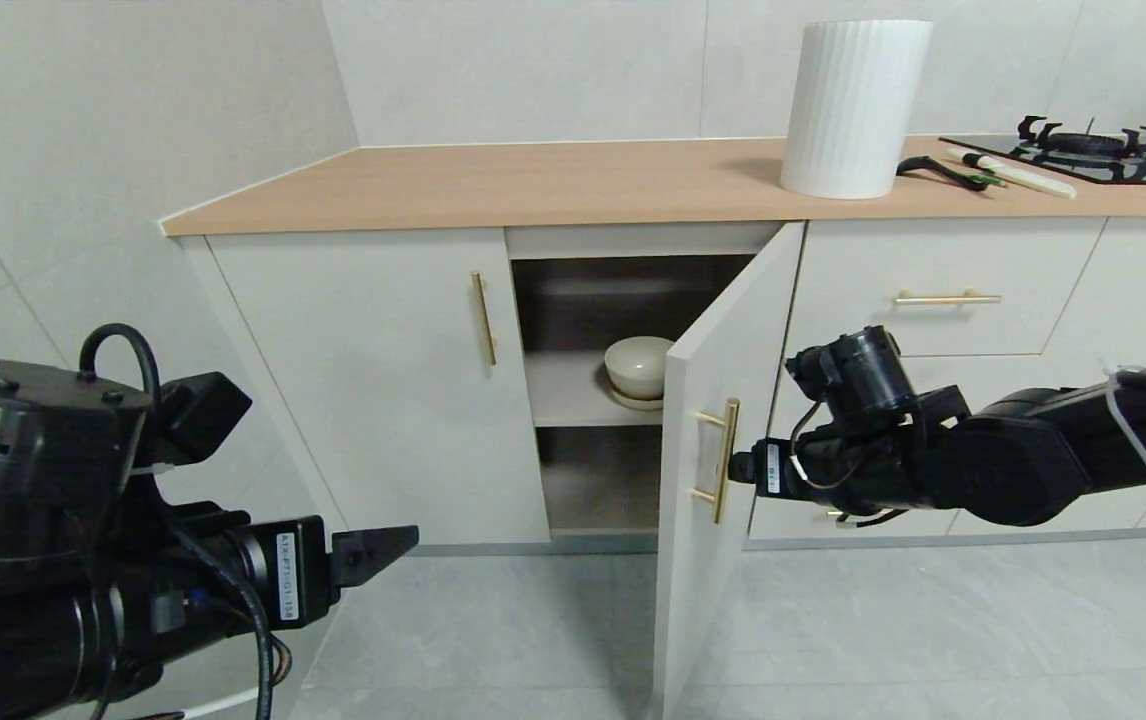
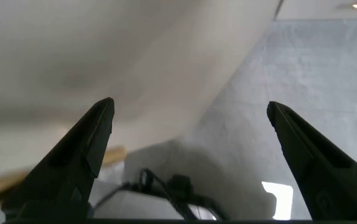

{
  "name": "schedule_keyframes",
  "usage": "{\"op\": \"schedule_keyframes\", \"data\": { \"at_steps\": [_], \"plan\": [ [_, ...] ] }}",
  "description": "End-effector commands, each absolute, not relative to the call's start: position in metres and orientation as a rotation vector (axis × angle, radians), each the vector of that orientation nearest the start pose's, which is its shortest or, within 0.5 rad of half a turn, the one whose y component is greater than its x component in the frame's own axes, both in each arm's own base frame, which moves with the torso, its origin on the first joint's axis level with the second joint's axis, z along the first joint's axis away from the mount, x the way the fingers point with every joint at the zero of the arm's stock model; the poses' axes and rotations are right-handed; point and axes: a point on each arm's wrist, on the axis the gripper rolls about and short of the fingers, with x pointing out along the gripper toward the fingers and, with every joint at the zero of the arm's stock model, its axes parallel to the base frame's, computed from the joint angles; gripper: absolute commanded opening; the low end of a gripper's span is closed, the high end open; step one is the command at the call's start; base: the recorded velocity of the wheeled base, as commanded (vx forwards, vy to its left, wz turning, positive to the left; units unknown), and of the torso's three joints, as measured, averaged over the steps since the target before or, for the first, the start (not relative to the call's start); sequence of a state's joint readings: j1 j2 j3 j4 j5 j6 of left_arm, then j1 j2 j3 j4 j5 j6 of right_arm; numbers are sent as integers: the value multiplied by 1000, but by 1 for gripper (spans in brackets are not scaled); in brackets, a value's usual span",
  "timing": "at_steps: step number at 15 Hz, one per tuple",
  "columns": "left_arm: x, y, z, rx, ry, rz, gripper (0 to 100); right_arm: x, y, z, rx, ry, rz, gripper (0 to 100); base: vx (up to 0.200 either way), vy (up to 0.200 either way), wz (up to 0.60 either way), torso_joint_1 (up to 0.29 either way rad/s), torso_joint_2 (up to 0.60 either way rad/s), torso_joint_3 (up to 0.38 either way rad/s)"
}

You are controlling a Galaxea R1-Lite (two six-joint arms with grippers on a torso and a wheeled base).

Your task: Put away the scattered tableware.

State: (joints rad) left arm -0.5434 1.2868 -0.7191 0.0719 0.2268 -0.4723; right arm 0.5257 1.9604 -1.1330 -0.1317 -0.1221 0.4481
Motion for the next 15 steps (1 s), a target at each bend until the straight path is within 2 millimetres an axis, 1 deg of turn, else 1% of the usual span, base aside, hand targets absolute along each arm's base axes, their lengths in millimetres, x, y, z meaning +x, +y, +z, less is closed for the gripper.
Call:
{"op": "schedule_keyframes", "data": {
  "at_steps": [1,5,10,14,15],
  "plan": [
    [162,-92,196,-213,651,-157,100,324,185,121,211,752,217,100,0,0,0,0,0,0],
    [163,-93,195,-208,656,-154,100,334,191,117,288,688,214,100,0,0,0,0,0,0],
    [165,-93,193,-205,665,-150,100,337,192,119,337,665,210,100,200,0,0,0,2,5],
    [166,-94,193,-205,666,-148,100,336,198,121,375,638,223,100,200,0,0,6,-4,0],
    [166,-94,193,-205,667,-147,100,335,199,122,384,639,225,100,0,0,0,0,0,0]
  ]
}}
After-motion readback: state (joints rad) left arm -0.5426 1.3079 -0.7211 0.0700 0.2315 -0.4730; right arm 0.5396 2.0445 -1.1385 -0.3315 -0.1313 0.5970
